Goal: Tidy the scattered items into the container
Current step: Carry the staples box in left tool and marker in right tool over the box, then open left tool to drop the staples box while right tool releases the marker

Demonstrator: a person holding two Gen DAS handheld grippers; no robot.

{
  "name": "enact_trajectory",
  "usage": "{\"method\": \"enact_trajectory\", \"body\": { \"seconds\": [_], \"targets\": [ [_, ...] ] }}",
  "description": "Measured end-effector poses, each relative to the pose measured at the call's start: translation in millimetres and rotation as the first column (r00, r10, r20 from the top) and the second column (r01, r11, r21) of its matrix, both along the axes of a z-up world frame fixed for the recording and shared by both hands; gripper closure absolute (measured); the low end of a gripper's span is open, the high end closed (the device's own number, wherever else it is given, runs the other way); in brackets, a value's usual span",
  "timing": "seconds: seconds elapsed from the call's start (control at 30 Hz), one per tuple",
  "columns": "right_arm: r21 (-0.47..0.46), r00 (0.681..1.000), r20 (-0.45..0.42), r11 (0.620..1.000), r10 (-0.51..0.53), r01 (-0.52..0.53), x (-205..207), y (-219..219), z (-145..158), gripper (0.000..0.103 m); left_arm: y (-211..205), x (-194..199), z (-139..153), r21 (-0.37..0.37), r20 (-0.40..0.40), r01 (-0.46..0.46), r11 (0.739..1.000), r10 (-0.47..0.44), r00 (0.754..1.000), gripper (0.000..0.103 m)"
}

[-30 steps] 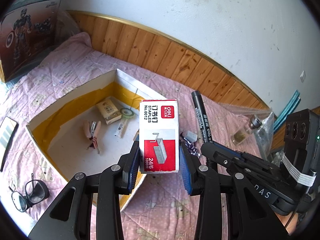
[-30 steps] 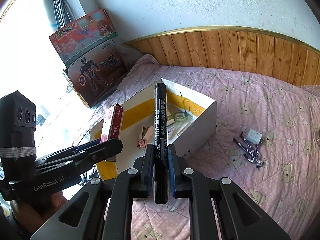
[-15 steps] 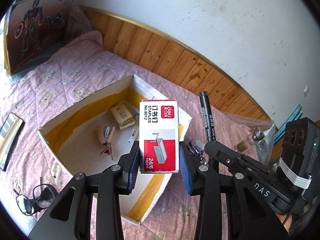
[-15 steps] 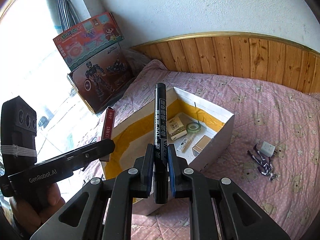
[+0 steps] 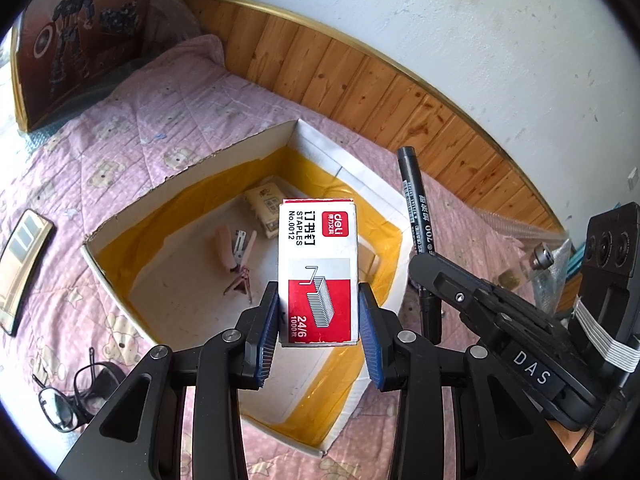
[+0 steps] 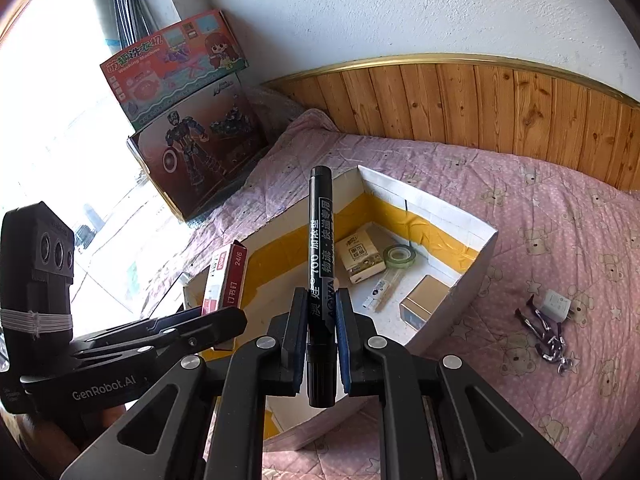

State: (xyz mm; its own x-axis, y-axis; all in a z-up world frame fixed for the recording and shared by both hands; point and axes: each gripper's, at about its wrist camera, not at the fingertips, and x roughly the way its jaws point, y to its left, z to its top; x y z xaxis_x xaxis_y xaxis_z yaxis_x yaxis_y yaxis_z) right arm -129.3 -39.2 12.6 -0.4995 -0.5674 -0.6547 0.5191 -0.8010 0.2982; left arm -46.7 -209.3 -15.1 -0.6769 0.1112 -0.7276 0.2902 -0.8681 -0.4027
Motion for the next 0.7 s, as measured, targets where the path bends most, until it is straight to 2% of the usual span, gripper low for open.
{"method": "enact_trajectory", "body": {
  "seconds": [0.7],
  "targets": [
    [0.094,0.998,0.056,0.996,0.005,-0.01,-21,-22,-48,0.088,8,-9,-38,-0.053,0.146,0.018,0.998,-0.01,0.989,0.064]
  ]
}}
